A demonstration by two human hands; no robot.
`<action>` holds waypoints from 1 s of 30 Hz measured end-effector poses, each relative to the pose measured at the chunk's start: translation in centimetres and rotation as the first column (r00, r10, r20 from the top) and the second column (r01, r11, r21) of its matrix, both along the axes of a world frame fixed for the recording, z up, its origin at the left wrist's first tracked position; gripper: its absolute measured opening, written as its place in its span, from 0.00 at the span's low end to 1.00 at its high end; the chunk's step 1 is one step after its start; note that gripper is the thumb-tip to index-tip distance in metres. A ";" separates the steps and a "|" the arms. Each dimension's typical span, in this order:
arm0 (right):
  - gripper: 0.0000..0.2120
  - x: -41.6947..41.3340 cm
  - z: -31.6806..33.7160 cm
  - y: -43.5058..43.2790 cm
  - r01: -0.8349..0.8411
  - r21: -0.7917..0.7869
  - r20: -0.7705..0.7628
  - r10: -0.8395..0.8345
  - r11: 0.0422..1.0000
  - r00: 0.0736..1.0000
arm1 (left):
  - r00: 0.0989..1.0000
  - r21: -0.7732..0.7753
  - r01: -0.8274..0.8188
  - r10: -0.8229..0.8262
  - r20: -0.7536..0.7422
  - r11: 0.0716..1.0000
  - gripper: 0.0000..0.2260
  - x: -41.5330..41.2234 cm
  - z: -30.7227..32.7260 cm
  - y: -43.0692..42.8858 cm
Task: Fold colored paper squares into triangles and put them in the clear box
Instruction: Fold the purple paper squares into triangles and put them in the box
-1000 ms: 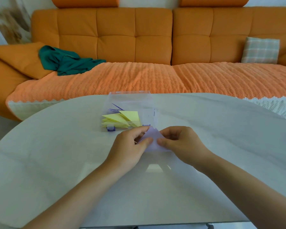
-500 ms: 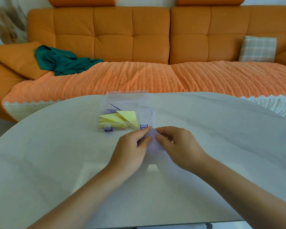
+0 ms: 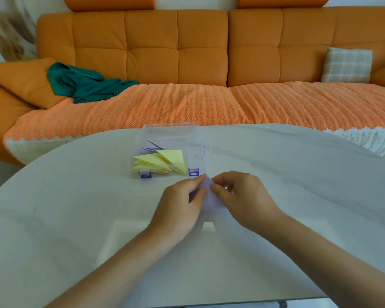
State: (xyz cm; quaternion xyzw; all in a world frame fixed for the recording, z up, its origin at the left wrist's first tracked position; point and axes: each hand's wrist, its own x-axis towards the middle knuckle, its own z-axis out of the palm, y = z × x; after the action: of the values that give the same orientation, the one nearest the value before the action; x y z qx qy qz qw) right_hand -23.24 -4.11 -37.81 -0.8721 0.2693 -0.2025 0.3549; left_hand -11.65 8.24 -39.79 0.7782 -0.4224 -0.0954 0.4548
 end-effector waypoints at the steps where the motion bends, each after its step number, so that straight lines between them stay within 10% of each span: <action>1: 0.09 0.0 0.0 0.1 -0.002 -0.020 0.012 0.003 1.000 1.000 | 1.000 0.002 -0.002 0.002 -0.003 1.000 0.17 0.0 0.0 0.0; 11: 0.09 0.4 0.6 -1.1 0.053 0.251 -0.098 -0.029 0.967 0.995 | 1.000 0.019 -0.007 0.007 -0.009 1.000 0.15 0.1 0.7 0.1; 18: 0.03 1.0 0.4 -0.6 0.071 0.121 -0.266 -0.037 0.990 0.963 | 0.999 0.201 -0.011 0.020 -0.041 0.980 0.16 0.2 0.6 0.5; 25: 0.04 1.6 0.2 -0.4 0.096 0.064 -0.353 -0.067 0.993 0.933 | 0.923 0.365 -0.093 -0.057 0.380 0.926 0.13 0.4 1.6 1.1; 30: 0.07 1.8 0.3 -0.2 0.089 0.007 -0.390 -0.079 0.996 0.918 | 0.902 0.294 0.138 -0.242 0.357 0.946 0.11 0.5 1.8 2.2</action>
State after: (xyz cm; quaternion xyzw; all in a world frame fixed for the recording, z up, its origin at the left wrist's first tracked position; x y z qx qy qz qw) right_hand -21.48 -4.33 -37.55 -0.8782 0.3739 -0.0371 0.2961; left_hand -11.14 10.46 -37.97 0.7894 -0.5621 -0.0385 0.2439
